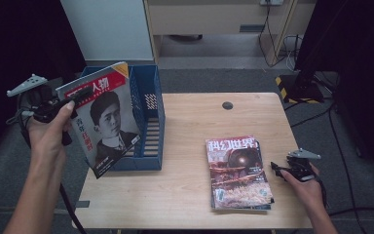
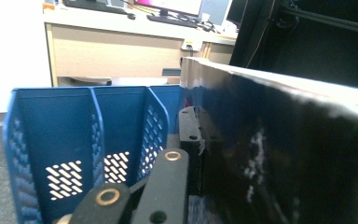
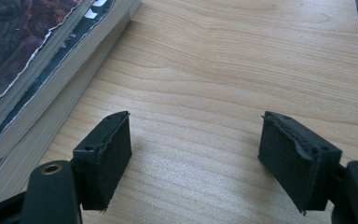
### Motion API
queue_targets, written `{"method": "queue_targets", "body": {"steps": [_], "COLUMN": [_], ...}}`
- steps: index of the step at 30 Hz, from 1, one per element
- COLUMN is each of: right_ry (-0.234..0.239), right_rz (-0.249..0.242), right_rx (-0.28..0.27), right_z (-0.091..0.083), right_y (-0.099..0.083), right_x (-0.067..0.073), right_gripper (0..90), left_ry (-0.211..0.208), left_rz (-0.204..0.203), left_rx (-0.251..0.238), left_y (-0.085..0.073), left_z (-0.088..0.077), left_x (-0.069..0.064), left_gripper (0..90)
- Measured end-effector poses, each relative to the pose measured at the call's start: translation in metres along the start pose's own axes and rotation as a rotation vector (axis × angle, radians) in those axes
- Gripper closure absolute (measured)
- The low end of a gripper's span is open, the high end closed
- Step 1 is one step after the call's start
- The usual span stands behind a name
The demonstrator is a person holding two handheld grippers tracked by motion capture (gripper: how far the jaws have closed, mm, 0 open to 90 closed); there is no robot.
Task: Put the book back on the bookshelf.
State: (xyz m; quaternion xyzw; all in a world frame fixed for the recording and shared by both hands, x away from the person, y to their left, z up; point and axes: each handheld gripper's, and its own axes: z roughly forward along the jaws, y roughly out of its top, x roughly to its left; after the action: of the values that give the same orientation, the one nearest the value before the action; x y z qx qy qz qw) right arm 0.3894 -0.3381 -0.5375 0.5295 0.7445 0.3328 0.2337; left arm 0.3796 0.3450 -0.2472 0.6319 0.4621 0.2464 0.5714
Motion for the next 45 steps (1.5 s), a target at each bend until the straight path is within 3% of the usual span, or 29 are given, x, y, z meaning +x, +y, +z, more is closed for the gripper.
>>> {"method": "queue_targets", "body": {"steps": [20,45], "right_ry": [-0.002,-0.001], "right_rz": [0.000,0.000], "right_rx": [-0.001,0.003], "right_z": [0.000,0.000], "right_y": [0.000,0.000], "right_x": [0.000,0.001], "right_gripper": [25.2,25.2], "left_ry": [0.050,0.087], "left_rz": [-0.028,-0.040], "left_rx": [-0.031,-0.055], "left_y": [-0.006,-0.004], "left_z": [-0.030,-0.056], "left_x": [0.035,0.052], "left_gripper": [86.5,86.5]}}
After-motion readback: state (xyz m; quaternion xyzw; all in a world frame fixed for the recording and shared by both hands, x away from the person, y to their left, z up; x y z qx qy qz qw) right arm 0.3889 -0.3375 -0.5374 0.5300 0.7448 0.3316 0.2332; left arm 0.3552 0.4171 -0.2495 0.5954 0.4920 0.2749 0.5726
